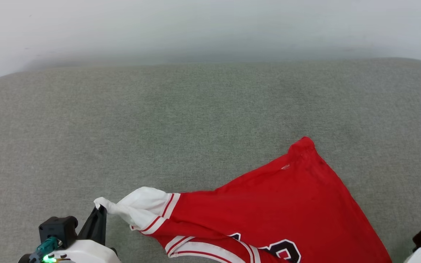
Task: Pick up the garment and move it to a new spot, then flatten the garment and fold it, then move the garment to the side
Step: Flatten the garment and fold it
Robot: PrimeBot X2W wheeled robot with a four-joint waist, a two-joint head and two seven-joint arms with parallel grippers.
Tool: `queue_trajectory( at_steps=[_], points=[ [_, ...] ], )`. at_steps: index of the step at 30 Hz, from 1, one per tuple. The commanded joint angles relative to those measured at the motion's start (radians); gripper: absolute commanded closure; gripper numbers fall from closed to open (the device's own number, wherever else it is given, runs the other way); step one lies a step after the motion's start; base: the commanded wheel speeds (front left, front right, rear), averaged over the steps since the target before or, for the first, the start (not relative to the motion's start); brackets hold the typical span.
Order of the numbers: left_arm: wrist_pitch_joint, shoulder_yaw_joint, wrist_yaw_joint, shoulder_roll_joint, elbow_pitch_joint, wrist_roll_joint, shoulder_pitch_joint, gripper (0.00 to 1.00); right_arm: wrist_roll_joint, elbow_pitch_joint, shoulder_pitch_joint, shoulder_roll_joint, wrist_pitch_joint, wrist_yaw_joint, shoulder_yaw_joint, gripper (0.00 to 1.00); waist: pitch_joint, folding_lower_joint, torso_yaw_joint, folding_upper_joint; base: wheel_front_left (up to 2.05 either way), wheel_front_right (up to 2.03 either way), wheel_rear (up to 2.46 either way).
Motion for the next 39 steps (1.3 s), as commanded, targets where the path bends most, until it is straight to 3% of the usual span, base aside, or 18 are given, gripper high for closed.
queue_trajectory(
  at_steps=[1, 4, 11, 14, 17, 26, 36, 37, 38, 39],
  points=[
    [0.005, 0.003, 0.002, 0.007, -0.004, 0.003, 0.010, 1.00, 0.007, -0.021, -0.012, 0.004, -0.027, 0.000, -0.002, 0.00, 0.005, 0.0003, -0.007, 0.0000, 0.00, 0.00, 0.00],
    [0.014, 0.003, 0.007, 0.016, -0.017, 0.006, 0.006, 1.00, 0.007, -0.059, -0.045, 0.013, -0.153, 0.000, 0.001, 0.00, 0.014, 0.0003, -0.016, 0.0000, 0.00, 0.00, 0.00],
    [0.033, -0.005, 0.012, 0.026, -0.048, 0.019, -0.034, 1.00, 0.023, -0.059, -0.227, -0.009, -0.628, 0.000, 0.036, 0.00, 0.055, 0.0003, -0.003, 0.0000, 0.00, 0.00, 0.00],
    [0.037, -0.009, 0.010, 0.023, -0.060, 0.027, -0.057, 1.00, 0.040, -0.013, -0.314, -0.020, -0.698, 0.000, 0.074, 0.00, 0.089, 0.0003, 0.012, 0.0000, 0.00, 0.00, 0.00],
    [0.038, -0.016, -0.002, 0.016, -0.068, 0.034, -0.097, 1.00, 0.049, 0.036, -0.409, -0.044, -0.658, 0.000, 0.114, 0.00, 0.129, 0.0003, 0.035, 0.0000, 0.00, 0.00, 0.00],
    [0.021, -0.048, -0.040, -0.019, -0.067, 0.065, -0.223, 1.00, 0.046, 0.129, -0.675, -0.108, -0.201, 0.000, 0.276, 0.00, 0.250, 0.0003, 0.102, 0.0000, 0.00, 0.00, 0.00],
    [-0.006, -0.068, -0.070, -0.051, -0.024, 0.063, -0.278, 1.00, 0.073, 0.302, -0.728, -0.096, -0.044, 0.000, 0.442, 0.00, 0.282, 0.0003, 0.132, 0.0000, 0.00, 0.00, 0.00],
    [-0.008, -0.068, -0.072, -0.052, -0.019, 0.061, -0.278, 1.00, 0.079, 0.318, -0.727, -0.097, -0.035, 0.000, 0.455, 0.72, 0.280, 0.0003, 0.131, 0.0000, 0.00, 0.00, 0.00],
    [-0.009, -0.069, -0.073, -0.054, -0.013, 0.059, -0.275, 1.00, 0.083, 0.327, -0.728, -0.096, -0.039, 0.000, 0.464, 1.00, 0.274, 0.0003, 0.130, 0.0000, 0.00, 0.00, 0.00],
    [-0.010, -0.069, -0.074, -0.054, -0.009, 0.057, -0.273, 1.00, 0.088, 0.334, -0.732, -0.097, -0.042, 0.000, 0.471, 1.00, 0.269, 0.0003, 0.128, 0.0000, 0.00, 0.00, 0.00]
  ],
)
